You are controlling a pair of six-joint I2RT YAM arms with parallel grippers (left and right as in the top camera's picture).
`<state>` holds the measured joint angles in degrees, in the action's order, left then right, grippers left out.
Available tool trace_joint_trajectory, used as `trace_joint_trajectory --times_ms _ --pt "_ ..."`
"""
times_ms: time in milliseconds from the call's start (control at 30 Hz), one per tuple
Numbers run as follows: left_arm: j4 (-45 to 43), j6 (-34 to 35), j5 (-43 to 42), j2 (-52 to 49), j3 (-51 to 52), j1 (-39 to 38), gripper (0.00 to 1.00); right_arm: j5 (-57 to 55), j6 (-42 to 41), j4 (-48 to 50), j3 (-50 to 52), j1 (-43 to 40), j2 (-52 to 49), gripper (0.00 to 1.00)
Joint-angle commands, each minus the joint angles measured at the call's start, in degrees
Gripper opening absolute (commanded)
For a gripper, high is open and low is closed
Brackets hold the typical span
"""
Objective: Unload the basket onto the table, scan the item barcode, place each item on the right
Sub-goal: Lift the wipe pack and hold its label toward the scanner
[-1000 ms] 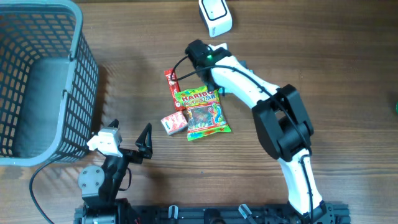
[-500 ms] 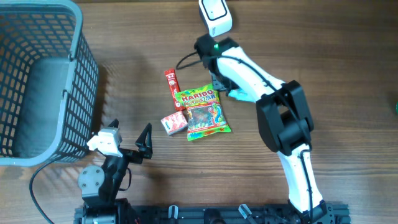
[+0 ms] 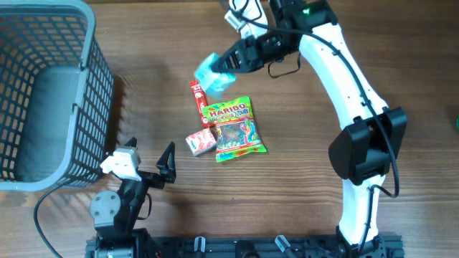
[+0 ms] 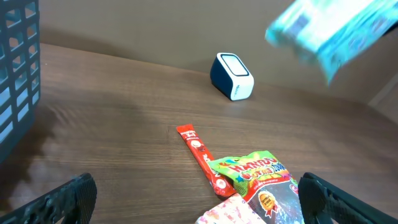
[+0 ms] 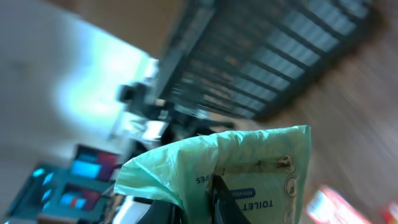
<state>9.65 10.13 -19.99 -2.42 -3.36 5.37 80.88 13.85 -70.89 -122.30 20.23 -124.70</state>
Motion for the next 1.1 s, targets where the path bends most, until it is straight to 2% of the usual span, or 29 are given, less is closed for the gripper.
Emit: trace_joint_trajectory --times_ms 0,67,133,300,400,467,533,600,667,800,833,933,1067 --pt "0.07 -0.92 0.31 0.04 0.2 0.26 1.0 12.15 4.83 1.55 -0.44 0.83 0.44 0.04" --pt "0.07 -0.92 0.31 0.04 0.2 0.26 1.0 12.15 19.76 1.46 -0.44 1.22 0.44 0.04" --pt "0.07 -0.92 0.31 0.04 0.2 0.26 1.0 12.15 27.58 1.44 -0.44 1.88 0.44 0.05" --pt "0.07 -0.92 0.31 0.04 0.2 0.26 1.0 12.17 38.18 1.55 -0.44 4.39 0.44 0.04" --pt "0.07 -0.92 0.31 0.04 0.2 0.26 1.0 12.17 39.95 1.55 -0.44 4.94 0.44 0.04" --pt "0.07 -0.92 0.31 0.04 0.2 0.26 1.0 12.17 36.83 0.92 -0.44 4.81 0.44 0.05" --pt "0.07 -0.92 0.31 0.04 0.2 0.26 1.0 11.54 30.14 0.96 -0.44 4.79 0.44 0.05" --pt "0.07 -0.92 0.31 0.04 0.2 0.26 1.0 4.72 22.1 0.94 -0.44 4.96 0.44 0.05" --pt "0.07 -0.92 0.31 0.04 0.2 0.26 1.0 -9.75 13.0 0.98 -0.44 5.29 0.44 0.05" --pt "0.07 -0.92 0.31 0.04 0.2 0.26 1.0 -55.82 -7.89 5.84 -0.44 6.54 0.44 0.05" --pt "0.07 -0.92 0.31 0.04 0.2 0.26 1.0 -64.35 -9.81 8.66 -0.42 6.84 0.44 0.04" --pt "0.07 -0.92 0.31 0.04 0.2 0.26 1.0 -75.06 -11.37 17.07 -0.42 6.91 0.35 0.05" --pt "0.07 -0.92 0.31 0.04 0.2 0.26 1.0 -80.08 -13.88 29.75 -0.42 6.01 -2.67 0.04"
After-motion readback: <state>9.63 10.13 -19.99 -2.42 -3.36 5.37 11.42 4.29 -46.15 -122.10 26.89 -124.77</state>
